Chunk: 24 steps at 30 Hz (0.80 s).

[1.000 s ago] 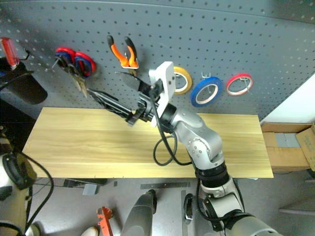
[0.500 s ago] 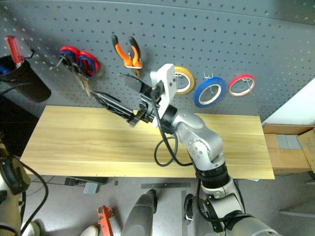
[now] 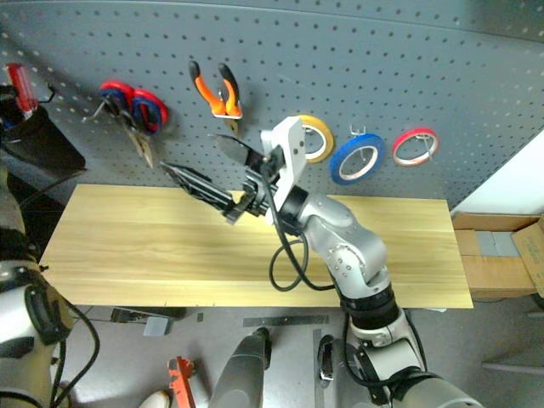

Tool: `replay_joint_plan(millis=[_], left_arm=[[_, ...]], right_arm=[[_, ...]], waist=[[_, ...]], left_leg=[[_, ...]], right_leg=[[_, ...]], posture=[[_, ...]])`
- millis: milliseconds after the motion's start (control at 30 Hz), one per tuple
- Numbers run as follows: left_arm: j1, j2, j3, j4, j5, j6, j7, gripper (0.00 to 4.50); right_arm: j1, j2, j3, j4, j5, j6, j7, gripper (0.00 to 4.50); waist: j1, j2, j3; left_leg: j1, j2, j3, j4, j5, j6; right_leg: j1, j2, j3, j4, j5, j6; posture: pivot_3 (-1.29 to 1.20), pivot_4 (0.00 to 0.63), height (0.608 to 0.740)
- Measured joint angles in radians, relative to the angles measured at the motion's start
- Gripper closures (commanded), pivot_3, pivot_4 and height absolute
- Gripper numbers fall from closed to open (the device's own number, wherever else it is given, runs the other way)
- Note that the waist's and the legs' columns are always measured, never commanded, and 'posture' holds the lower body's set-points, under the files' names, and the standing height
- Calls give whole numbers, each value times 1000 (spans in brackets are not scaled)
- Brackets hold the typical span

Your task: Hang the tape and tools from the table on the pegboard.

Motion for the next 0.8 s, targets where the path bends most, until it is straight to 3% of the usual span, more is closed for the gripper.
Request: replay_joint_plan(millis=[333, 800], left_arm=[[246, -37, 87, -296, -53, 177, 65, 3582], [259, -37, 100, -316, -62, 215, 66, 3582]], right_arm=[[6, -4, 2, -6, -1, -1, -9, 0], [6, -6, 2, -6, 0, -1, -7, 0]], waist=[[-22, 0, 0], [-23, 0, 0]], left_leg=[[0, 1, 0, -1, 0, 0], [0, 1, 0, -2, 0, 0]], right_leg=[[0, 0, 0, 0, 0, 0], [0, 0, 0, -1, 0, 0]], posture=[[264, 337, 740], [247, 329, 740]])
